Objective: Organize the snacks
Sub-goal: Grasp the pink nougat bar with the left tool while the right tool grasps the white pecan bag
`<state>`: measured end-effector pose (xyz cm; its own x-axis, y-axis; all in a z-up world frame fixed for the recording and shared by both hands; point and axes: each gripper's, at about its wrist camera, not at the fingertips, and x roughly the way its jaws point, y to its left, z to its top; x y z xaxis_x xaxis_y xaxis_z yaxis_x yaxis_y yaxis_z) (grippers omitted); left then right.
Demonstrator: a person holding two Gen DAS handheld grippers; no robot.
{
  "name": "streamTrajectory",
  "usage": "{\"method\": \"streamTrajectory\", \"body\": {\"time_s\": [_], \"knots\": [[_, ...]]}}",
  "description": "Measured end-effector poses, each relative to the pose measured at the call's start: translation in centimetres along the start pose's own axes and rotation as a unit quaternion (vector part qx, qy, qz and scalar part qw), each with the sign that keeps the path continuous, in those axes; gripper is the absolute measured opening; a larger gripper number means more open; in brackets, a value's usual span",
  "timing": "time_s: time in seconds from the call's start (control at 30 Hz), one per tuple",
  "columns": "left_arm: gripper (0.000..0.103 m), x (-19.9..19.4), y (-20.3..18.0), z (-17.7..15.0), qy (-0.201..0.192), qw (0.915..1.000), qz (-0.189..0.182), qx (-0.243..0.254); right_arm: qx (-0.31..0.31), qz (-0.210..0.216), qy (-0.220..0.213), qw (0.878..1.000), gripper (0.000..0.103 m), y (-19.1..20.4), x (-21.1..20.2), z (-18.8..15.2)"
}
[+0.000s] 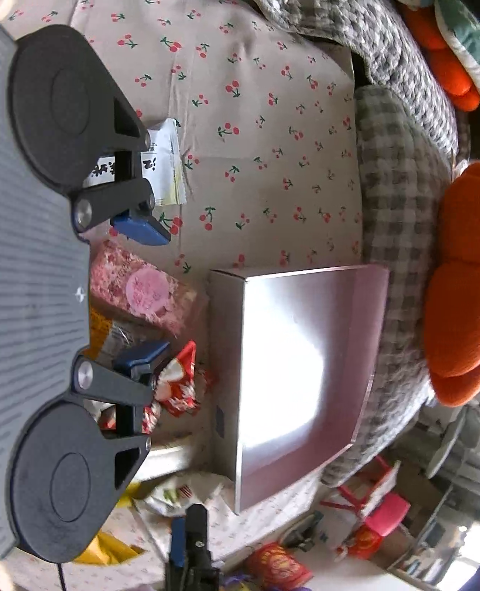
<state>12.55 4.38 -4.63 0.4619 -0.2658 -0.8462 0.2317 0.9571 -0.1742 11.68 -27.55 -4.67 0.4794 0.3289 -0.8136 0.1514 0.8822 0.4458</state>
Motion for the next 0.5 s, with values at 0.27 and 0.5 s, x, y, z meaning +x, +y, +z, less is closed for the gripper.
{"method": "streamTrajectory", "body": {"time_s": [0.27, 0.5], "knots": [[0.048, 1.1, -0.6, -0.7, 0.031, 0.9985, 0.028, 0.034, -0.021, -0.033, 0.008, 0.999, 0.073, 0.9, 1.4, -0.6], [0.046, 1.1, -1.3, -0.7, 0.025, 0.9981, 0.048, 0.031, -0.038, -0.056, 0.003, 0.998, 0.065, 1.5, 2.1, -1.1]]}}
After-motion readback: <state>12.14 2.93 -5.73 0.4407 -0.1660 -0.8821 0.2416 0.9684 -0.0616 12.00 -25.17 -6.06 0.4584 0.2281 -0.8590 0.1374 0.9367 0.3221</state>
